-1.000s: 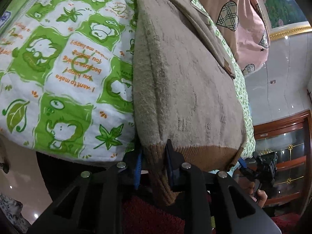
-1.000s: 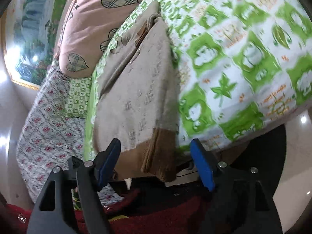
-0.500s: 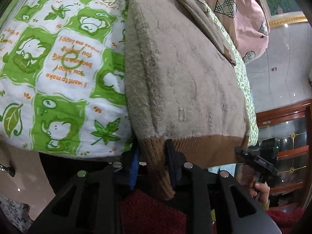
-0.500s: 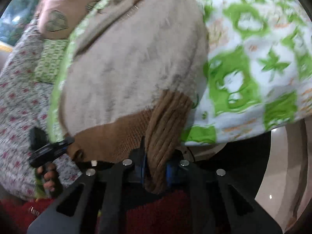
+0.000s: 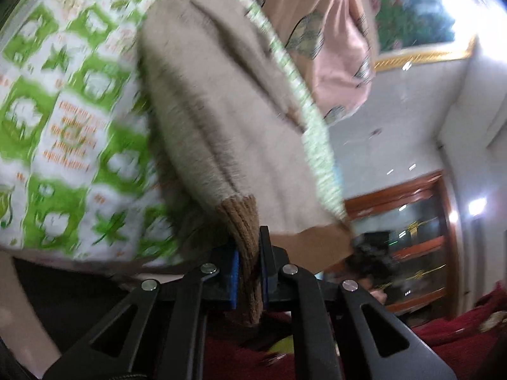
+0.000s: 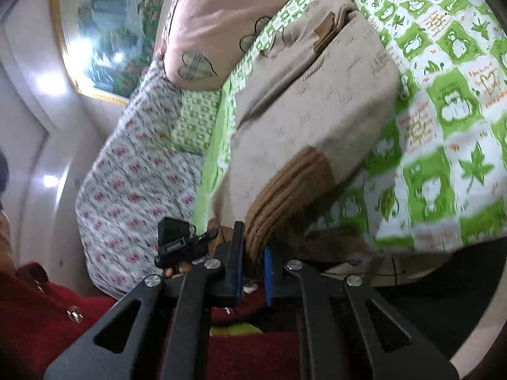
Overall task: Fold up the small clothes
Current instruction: 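Grasp the brown hem with both grippers and lift it toward the collar, then lay the hem over the collar and open both grippers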
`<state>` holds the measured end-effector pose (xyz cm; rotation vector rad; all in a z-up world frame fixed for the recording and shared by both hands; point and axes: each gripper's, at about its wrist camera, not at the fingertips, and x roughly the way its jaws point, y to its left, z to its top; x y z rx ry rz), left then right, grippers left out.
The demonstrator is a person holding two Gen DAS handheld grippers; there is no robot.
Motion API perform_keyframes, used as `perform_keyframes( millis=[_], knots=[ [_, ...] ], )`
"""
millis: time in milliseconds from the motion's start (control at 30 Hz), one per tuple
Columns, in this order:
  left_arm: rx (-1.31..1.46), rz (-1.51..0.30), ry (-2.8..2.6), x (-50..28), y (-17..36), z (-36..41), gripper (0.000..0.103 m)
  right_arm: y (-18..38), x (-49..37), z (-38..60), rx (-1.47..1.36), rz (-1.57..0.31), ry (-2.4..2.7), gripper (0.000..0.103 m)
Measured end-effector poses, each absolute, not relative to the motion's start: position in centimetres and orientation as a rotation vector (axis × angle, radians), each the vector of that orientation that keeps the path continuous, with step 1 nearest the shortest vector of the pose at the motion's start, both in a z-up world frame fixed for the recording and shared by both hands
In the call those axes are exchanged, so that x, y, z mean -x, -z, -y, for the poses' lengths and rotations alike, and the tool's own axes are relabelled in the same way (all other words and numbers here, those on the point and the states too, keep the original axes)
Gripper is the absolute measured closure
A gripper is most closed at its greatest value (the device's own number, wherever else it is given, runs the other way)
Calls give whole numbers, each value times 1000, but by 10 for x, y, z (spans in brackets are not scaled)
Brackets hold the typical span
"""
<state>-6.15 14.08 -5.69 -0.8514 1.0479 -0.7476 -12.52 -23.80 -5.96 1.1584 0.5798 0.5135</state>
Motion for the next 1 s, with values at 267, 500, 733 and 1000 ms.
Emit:
perform_keyframes(
  millis=[267,500,733,1000],
  knots=[
    [878,-811,762,-20,3,-143,96,28,74,283,-1130,-403,-556,92],
    [873,-707,715,-130,-27,-143,96,-8,-12,342,-1055,-299,-499,92],
    [866,-716,683,-216,-20,-129,96,-8,-117,393,-1070,-327,-408,92],
    [907,-797,579,-291,32,-134,95,30,-198,420,-1105,-447,-317,92]
  ],
)
